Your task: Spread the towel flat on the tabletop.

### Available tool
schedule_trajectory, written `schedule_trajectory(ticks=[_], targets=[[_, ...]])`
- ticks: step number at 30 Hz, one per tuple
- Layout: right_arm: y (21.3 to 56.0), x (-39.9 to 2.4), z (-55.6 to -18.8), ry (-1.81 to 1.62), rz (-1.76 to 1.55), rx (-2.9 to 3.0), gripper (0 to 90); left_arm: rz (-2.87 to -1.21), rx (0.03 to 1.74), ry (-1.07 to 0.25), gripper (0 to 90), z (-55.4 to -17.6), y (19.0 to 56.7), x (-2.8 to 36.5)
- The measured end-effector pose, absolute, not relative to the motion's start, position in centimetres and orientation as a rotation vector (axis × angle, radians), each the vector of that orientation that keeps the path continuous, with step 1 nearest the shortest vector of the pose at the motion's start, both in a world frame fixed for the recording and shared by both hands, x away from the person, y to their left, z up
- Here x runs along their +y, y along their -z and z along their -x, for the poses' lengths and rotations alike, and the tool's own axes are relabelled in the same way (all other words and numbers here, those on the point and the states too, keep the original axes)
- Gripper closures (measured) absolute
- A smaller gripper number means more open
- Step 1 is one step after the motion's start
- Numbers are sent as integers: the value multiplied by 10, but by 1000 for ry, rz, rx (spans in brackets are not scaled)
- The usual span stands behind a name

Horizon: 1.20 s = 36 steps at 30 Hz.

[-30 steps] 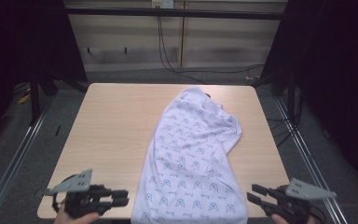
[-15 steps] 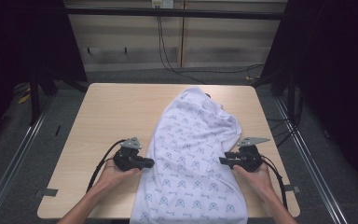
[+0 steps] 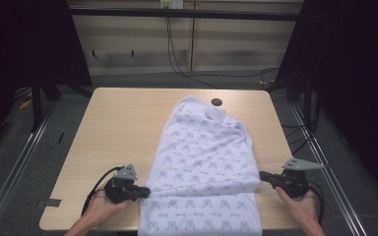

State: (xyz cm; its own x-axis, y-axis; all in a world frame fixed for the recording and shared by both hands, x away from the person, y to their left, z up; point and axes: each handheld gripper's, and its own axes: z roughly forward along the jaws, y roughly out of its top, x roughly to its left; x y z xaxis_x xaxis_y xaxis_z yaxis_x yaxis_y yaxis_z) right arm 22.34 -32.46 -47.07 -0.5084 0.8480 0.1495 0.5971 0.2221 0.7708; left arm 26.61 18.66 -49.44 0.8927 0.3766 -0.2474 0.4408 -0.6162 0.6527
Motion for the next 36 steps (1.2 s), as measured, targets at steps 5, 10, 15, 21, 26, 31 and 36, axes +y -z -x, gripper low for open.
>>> schedule_trajectory(ticks=[5,10,15,21,26,31,36], targets=[[472,-323,-232,-1137,-1374,2178,716,-2274,544,177,773,-263,491,183],[465,-313,-245,-1204,-1339,2181,683,-2189,604,91,797,-300,485,177],[468,-291,-271,-1189,-1307,2236,651,-2240,669,-24,845,-347,495,156],[474,-272,-300,-1208,-1270,2299,642,-2233,694,-20,889,-359,501,152],[493,-257,-316,-1111,-1258,2375,644,-2256,672,-27,900,-340,499,157],[500,-253,-312,-997,-1238,2391,675,-2259,634,5,900,-321,499,166],[496,-253,-297,-950,-1202,2438,863,-2268,618,54,898,-308,499,173]])
